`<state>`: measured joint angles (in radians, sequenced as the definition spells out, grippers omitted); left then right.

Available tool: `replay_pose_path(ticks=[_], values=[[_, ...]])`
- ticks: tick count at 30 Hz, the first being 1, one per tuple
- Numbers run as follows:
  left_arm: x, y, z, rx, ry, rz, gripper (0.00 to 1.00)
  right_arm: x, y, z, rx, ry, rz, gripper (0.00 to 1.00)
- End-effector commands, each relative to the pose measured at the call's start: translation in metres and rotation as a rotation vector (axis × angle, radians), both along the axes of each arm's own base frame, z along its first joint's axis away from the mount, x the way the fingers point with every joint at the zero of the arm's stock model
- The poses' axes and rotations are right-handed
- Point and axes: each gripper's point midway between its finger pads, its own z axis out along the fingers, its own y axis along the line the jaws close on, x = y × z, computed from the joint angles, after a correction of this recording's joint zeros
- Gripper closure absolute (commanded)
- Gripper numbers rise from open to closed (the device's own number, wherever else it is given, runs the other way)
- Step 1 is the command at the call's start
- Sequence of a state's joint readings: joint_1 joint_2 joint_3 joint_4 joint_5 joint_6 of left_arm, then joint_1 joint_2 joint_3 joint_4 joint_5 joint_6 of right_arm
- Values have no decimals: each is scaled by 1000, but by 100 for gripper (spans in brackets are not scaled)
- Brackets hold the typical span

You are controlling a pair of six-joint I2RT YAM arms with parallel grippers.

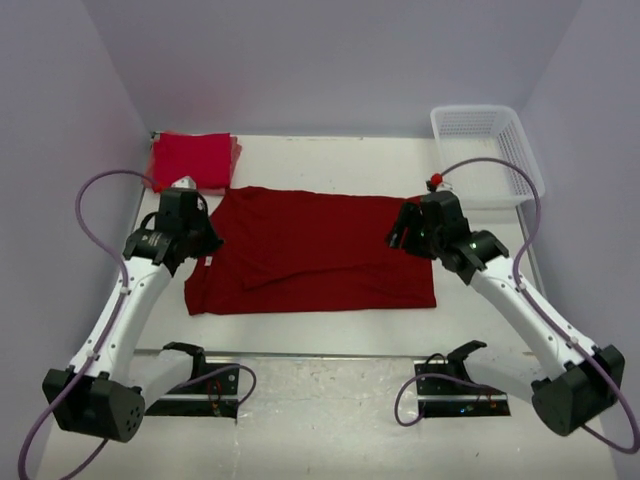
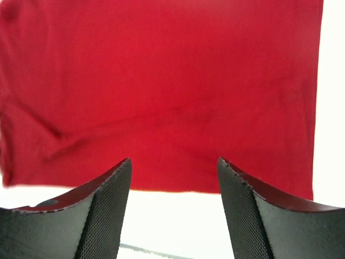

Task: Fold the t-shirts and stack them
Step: Fold the flattened tshirt in 1/3 of the way

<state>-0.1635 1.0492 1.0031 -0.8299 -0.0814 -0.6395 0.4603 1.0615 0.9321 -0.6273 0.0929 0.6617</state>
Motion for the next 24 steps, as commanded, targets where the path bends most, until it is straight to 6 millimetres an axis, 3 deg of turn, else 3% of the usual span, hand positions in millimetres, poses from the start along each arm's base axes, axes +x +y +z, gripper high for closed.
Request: replay_pose_path(ticks=[1,3,6,14,19,24], values=[[7,-50,-42,-95,106,-243,99,31,-11,10,-205,-20,-39,41],[7,-57,-49,-55,108,-252,99,38,-16,21,-240,-78,-67,46],[3,-62,-58,-39,118,-233,91,39,-19,28,-244,-106,-67,44],[-14,-80,-111,53,252,-212,81,34,0,45,-154,-201,56,42],[-16,-71,-124,118,288,-153,66,26,7,47,-117,-209,105,40],[-24,-59,-133,172,336,-127,62,20,11,41,-99,-199,134,39]])
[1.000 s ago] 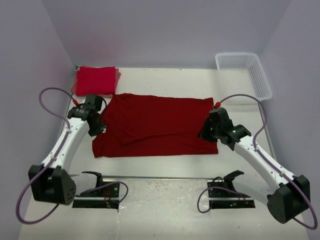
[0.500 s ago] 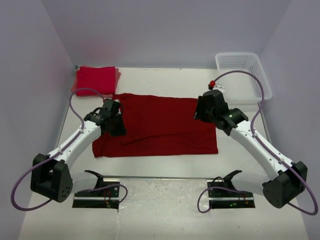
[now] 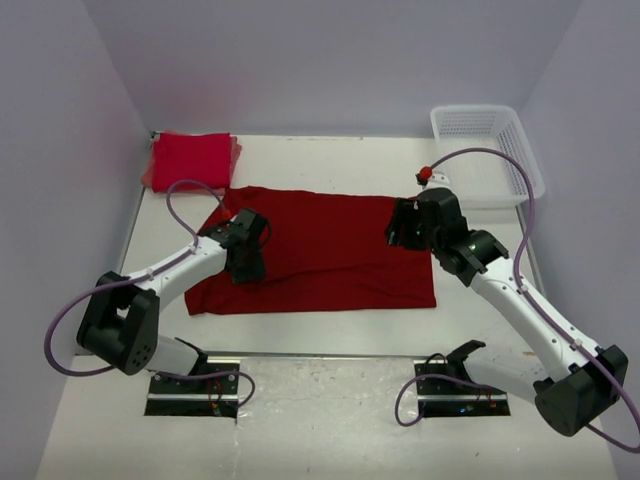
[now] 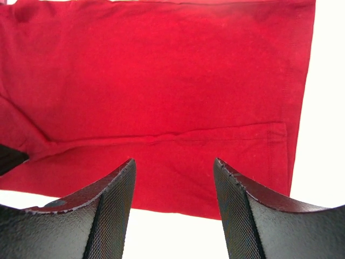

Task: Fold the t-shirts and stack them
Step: Fold the flattened tshirt in 1/3 of the way

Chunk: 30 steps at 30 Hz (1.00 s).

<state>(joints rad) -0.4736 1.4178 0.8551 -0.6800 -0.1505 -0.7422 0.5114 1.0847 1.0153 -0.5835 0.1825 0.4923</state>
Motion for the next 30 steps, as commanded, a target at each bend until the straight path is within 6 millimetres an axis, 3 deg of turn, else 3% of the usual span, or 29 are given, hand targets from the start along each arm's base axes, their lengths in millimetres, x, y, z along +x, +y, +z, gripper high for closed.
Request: replay_pose_path(ticks=[1,12,17,21,27,30], values=[[0,12,-4,64,0,47,60,-1,6,6,21,-32,43,39],[-8,18,-23,98,46,46,51,-4,8,4,33,-39,61,39],[-11,18,-30,99,64,42,66,-6,8,1,36,-32,66,39],[-7,19,-26,108,47,50,85,-6,9,1,35,-34,71,39],[4,19,-5,106,-9,58,100,-7,13,-6,47,-17,83,38],[7,20,0,119,-19,58,100,-6,15,-7,50,-12,89,38]])
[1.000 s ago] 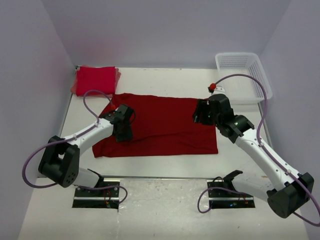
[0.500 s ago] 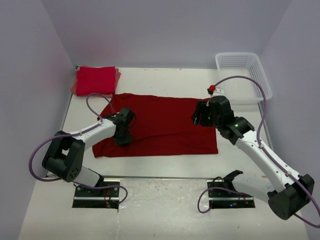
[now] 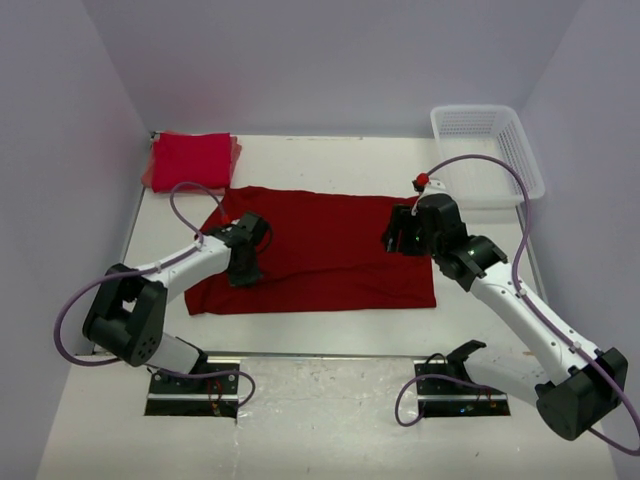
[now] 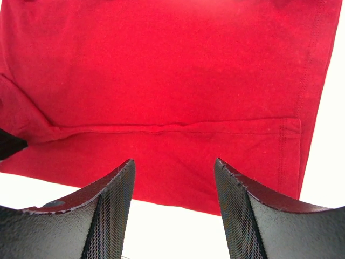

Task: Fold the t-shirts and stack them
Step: Fold the flattened tshirt in 1/3 of the way

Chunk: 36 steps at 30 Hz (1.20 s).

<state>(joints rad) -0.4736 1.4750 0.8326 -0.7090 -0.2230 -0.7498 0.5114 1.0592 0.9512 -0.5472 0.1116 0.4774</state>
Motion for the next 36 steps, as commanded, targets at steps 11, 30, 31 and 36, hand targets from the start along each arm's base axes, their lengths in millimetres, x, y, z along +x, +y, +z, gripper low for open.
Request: replay_pose_path(ticks=[11,30,31,36], values=[[70,-11,60,29,-220,-2,100,4,12,0,35,-15,41,38],[123,-13,110,106,-366,-51,100,23,7,-22,-51,68,-39,86],[117,-29,101,-12,-318,-101,100,27,9,-27,-61,95,-45,100],[127,-52,73,-192,-254,-135,100,60,37,-61,-112,249,-16,100]])
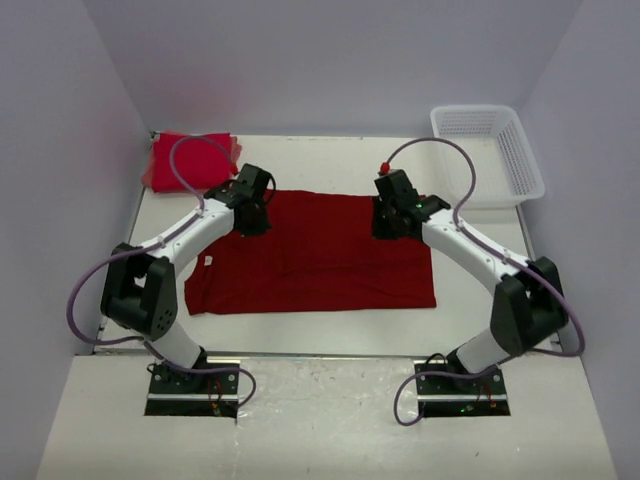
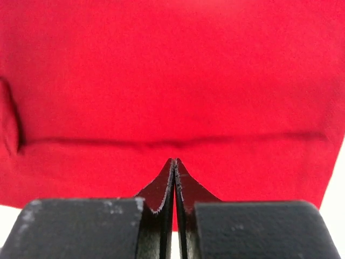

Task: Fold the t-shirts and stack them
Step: Fold the flattened tshirt in 1/3 of the way

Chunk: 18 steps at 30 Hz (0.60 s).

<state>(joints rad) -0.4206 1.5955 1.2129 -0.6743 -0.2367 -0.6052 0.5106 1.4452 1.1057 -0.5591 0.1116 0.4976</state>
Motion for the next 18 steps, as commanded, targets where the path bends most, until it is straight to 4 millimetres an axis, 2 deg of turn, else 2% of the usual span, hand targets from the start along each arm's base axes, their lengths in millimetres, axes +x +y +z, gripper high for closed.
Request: replay_pose_path(ticks=[1,2,3,4,5,6,7,8,9,10,11,13,15,16,18], values=[[15,-18,-16,-102,29,-61,100,23,17,-3,-13,51,8,100],[24,-16,-12,-93,14,-49,100,32,23,-10,-19,69,13,100],[32,-10,-12,-80,9,-33,100,37,19,-13,-52,82,-6,100],[36,-7,-20,-67,37,-24,100,44,15,-16,-76,93,-34,100],[50,-8,-11,-74,7,-19,100,59,17,-5,-78,66,-51,100],[59,-6,-9,-71,-5,-17,100,65,14,-17,-105,98,-58,100],[65,-6,-7,-72,-5,-13,100,72,16,-19,-98,107,-53,100],[75,-5,-6,-65,6,0,100,94,13,-5,-73,77,-72,100],[81,-1,-5,-68,10,29,100,96,7,-21,-95,149,-81,100],[83,0,-7,-76,31,40,100,102,8,-20,-64,169,-76,100],[92,-1,-7,-80,44,47,100,118,-1,-10,-33,148,-95,100],[111,7,-2,-75,38,79,100,137,-13,-1,13,128,-104,100],[130,24,6,-42,4,117,100,147,-19,10,10,104,-102,100],[148,27,14,-35,-27,123,100,154,-18,19,9,81,-92,100],[166,47,17,-3,-34,160,86,154,-15,22,13,89,-65,100]])
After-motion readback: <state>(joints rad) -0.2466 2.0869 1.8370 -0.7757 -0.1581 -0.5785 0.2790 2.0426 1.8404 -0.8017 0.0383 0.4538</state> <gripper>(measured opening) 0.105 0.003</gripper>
